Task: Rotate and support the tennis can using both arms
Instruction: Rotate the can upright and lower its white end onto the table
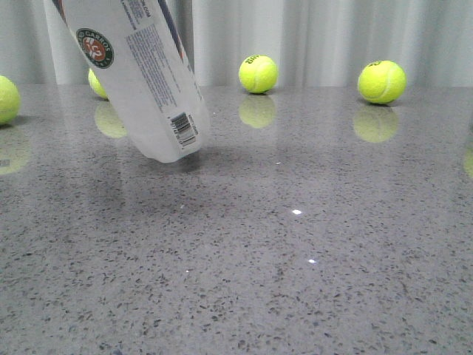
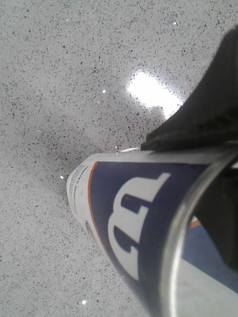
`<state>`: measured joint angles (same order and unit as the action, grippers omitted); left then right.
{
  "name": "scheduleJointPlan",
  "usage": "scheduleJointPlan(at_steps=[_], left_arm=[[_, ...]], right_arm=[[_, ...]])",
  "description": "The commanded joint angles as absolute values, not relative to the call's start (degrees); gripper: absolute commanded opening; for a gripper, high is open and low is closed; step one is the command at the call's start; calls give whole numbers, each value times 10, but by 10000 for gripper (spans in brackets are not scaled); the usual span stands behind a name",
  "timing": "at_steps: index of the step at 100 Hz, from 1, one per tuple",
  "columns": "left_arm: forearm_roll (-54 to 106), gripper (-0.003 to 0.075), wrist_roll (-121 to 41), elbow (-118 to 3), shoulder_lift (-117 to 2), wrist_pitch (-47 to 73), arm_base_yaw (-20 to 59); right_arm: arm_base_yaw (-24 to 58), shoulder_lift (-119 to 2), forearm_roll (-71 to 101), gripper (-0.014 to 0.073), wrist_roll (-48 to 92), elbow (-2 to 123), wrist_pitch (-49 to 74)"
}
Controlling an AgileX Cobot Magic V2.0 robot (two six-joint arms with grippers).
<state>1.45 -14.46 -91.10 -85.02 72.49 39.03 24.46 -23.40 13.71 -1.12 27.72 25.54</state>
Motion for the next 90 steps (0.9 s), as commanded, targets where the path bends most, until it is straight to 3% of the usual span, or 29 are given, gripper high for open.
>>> scheduleJointPlan(at_steps=[1, 19, 26, 90], left_arm=[[18, 112, -140, -929, -831, 730, 394], [20, 354, -140, -930, -831, 722, 394], [20, 414, -140, -930, -831, 710, 394], [135, 424, -142, -930, -831, 596, 394]], right_arm=[[242, -237, 135, -57, -8, 292, 219], [242, -237, 135, -57, -8, 292, 219], [242, -237, 135, -57, -8, 292, 219], [242, -237, 135, -57, -8, 292, 219]])
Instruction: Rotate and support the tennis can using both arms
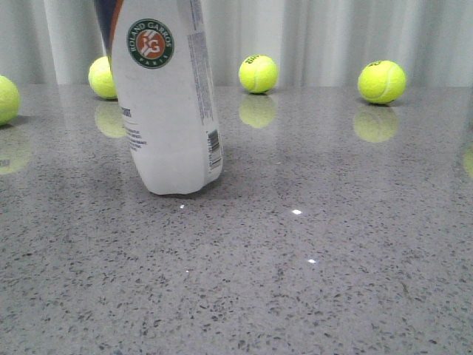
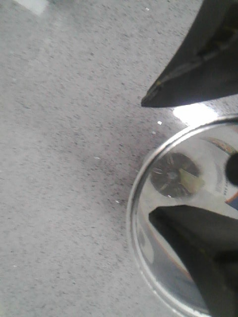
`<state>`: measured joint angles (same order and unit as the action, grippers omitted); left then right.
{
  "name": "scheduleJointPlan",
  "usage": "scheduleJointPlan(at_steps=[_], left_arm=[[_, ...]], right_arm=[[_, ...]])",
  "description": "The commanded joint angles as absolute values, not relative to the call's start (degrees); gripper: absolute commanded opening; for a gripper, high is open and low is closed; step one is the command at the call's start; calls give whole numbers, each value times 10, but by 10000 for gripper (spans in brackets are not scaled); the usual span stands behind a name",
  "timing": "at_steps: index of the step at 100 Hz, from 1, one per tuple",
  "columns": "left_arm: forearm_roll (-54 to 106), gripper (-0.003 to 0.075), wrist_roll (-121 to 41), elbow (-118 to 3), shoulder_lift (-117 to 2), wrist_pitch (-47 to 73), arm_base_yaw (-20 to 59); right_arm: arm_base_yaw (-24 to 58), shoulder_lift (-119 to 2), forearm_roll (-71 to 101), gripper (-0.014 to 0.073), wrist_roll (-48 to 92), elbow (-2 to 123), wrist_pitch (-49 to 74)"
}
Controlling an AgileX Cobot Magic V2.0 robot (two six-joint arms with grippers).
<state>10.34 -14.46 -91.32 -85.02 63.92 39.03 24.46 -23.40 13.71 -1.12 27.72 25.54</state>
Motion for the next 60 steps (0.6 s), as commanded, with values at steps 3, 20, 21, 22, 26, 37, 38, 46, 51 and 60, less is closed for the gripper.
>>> scheduleJointPlan(at_steps=[3, 20, 21, 22, 26, 37, 38, 46, 51, 60], left_arm=[[136, 423, -142, -930, -831, 590, 394], [146, 415, -145, -933, -830, 557, 394], [147, 412, -145, -934, -830, 554, 394], [149, 408, -145, -935, -829, 552, 394], [154, 380, -145, -938, -828, 541, 394], [160, 248, -145, -941, -814, 499, 394], [160, 239, -145, -941, -812, 496, 394], [159, 130, -145, -941, -797, 474, 394], [158, 73, -143, -938, -787, 463, 394], [128, -13, -111, -925, -764, 444, 394]], right_arm=[[242, -237, 135, -57, -8, 292, 219], [242, -237, 135, -57, -8, 292, 219], [242, -237, 135, -57, -8, 292, 219], [242, -237, 135, -57, -8, 292, 219], [242, -237, 135, -57, -8, 292, 219], [242, -237, 135, -57, -8, 292, 219], [242, -237, 135, -57, -8, 292, 219], [242, -237, 135, -57, -8, 292, 219], [242, -237, 135, -57, -8, 292, 219], [242, -237, 135, -57, -8, 292, 219]])
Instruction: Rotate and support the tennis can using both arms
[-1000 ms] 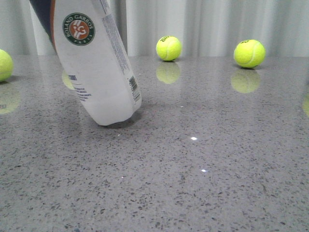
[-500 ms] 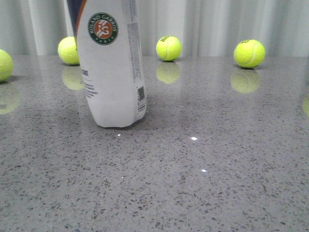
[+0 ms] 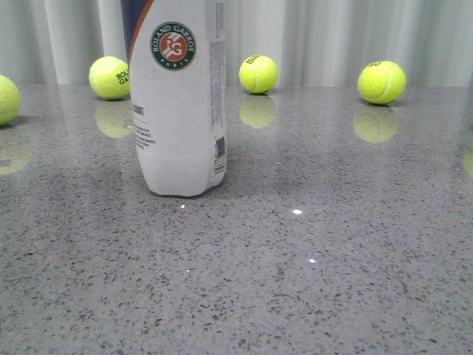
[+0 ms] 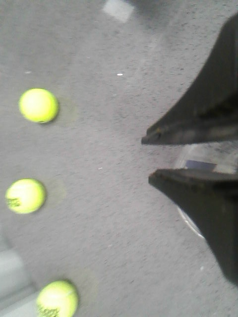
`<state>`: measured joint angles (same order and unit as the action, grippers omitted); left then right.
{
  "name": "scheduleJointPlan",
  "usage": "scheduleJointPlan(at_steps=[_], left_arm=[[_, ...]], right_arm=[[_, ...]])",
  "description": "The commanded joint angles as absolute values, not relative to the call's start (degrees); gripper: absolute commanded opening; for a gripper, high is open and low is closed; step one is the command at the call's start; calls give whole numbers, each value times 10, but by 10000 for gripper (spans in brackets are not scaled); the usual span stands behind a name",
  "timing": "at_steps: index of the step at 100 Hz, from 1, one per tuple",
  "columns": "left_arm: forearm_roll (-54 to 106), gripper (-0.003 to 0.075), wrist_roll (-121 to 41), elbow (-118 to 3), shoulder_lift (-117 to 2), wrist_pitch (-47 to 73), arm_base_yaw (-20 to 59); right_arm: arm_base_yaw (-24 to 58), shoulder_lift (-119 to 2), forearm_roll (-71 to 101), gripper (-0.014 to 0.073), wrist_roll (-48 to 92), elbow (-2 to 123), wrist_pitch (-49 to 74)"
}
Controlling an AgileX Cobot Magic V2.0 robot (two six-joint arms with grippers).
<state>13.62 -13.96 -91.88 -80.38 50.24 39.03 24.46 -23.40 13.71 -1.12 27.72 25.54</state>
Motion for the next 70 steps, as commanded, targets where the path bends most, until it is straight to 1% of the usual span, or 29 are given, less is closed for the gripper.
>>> scheduleJointPlan(at_steps=[1, 15, 31, 55, 70], left_arm=[[120, -18, -107, -922, -759, 440, 394], [15, -21, -14, -862, -711, 388, 393], [-97, -21, 78, -778, -654, 386, 387], [-188, -21, 173, -643, -544, 381, 359], [-192, -21, 200, -566, -467, 381, 339]], right_arm=[[242, -237, 135, -57, -8, 292, 219], [242, -237, 135, -57, -8, 292, 219], [242, -237, 135, -57, -8, 292, 219], [242, -237, 135, -57, -8, 292, 219], [242, -237, 135, -57, -8, 292, 219]])
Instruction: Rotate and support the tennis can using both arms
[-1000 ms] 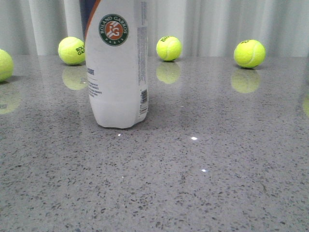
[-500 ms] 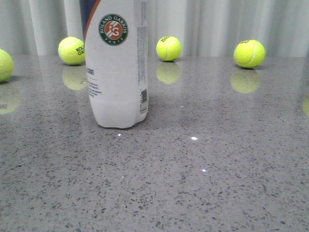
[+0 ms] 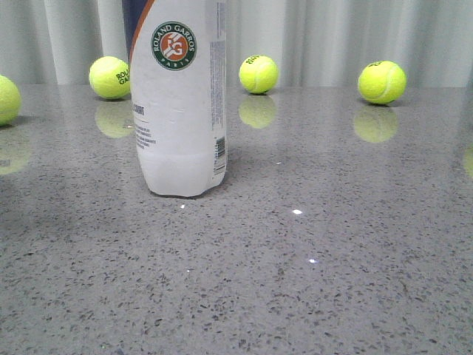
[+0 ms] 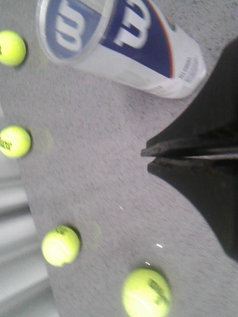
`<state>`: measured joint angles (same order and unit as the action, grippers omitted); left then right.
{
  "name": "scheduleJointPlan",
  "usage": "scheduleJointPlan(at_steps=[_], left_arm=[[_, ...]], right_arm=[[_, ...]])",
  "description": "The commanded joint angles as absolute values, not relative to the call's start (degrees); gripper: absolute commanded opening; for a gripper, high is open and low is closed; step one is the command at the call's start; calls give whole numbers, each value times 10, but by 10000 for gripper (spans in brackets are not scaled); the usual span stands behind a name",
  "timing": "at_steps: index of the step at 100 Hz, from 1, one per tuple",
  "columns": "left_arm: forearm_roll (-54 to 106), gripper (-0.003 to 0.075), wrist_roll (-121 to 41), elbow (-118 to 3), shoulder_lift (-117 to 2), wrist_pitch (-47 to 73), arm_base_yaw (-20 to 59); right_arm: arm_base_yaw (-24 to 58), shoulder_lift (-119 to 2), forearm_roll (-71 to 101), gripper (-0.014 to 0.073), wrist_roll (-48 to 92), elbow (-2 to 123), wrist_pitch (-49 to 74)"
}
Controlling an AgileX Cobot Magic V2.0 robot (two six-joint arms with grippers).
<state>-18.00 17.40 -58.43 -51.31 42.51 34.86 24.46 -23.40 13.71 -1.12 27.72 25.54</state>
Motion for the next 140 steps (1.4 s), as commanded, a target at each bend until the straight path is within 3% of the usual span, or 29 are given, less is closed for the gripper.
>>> scheduleJointPlan(at_steps=[1, 49, 76, 95, 109, 124, 140], left_arm=[[-192, -21, 203, -559, -458, 381, 339], [-221, -21, 272, -347, -162, 349, 307], [-219, -21, 272, -281, -51, 416, 307], [-264, -21, 272, -214, 2, 366, 307], [-325, -21, 277, -154, 25, 264, 306], [-217, -21, 258, -116, 25, 225, 275], [-52, -21, 91, -66, 25, 125, 183]], right_arm=[[242, -237, 135, -57, -8, 292, 219], [242, -237, 135, -57, -8, 292, 219], [242, -237, 135, -57, -8, 292, 219], [242, -237, 135, -57, -8, 292, 219], [242, -237, 135, -57, -8, 292, 219], [242, -237, 135, -57, -8, 292, 221], [242, -237, 135, -57, -8, 292, 221]])
